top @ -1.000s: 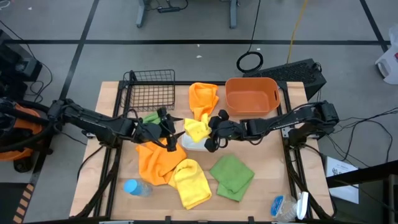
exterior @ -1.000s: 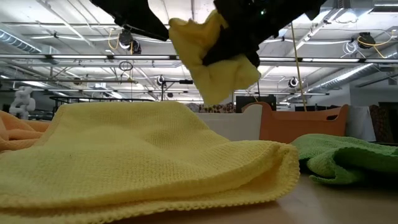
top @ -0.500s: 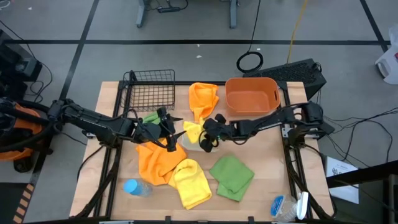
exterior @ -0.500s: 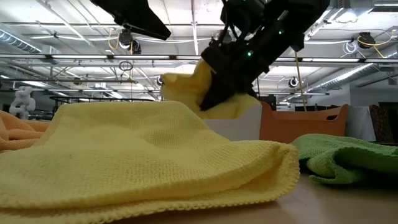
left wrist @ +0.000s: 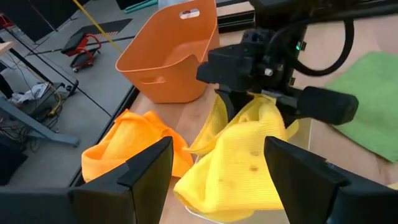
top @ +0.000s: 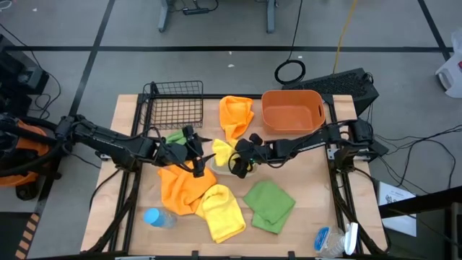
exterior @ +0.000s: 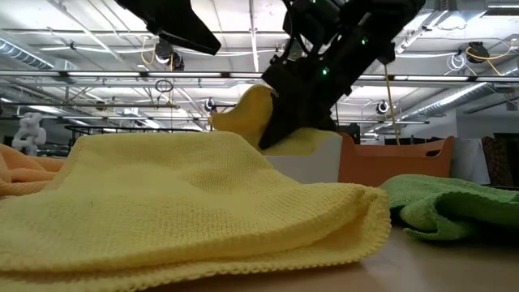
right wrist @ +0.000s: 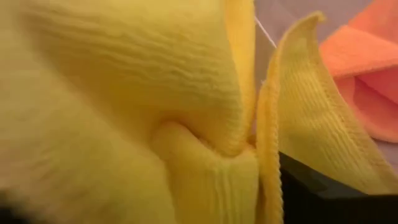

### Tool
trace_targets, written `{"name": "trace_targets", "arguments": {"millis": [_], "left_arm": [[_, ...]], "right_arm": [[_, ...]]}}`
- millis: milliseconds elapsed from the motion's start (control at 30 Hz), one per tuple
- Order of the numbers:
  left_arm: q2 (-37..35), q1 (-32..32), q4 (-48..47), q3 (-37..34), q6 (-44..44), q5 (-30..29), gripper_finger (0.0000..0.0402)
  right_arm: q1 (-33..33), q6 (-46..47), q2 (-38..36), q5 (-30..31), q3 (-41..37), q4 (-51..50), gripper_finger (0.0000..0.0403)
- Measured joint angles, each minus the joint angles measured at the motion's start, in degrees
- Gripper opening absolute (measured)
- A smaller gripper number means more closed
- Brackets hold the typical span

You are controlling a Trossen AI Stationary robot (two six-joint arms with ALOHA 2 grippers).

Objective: Sort microfiber towel by color & place in baskets
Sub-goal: Put the top yellow microfiber towel into the white bin

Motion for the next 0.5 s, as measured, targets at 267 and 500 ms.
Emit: {"name": "trace_targets", "arguments": {"millis": [267, 500], "left_arm": [[0.0, -0.8, 0.1, 0.0, 0.5, 0.2, 0.0258], [0.0, -0.8, -0.2, 0.0, 0.5, 0.2, 0.0258]], "right_arm": [[0.4, -3.1, -0.2, -3.1, 9.6, -17.4, 0.0268], [0.4, -2.5, -0.2, -5.6, 15.1, -27.4, 0.0266]]}}
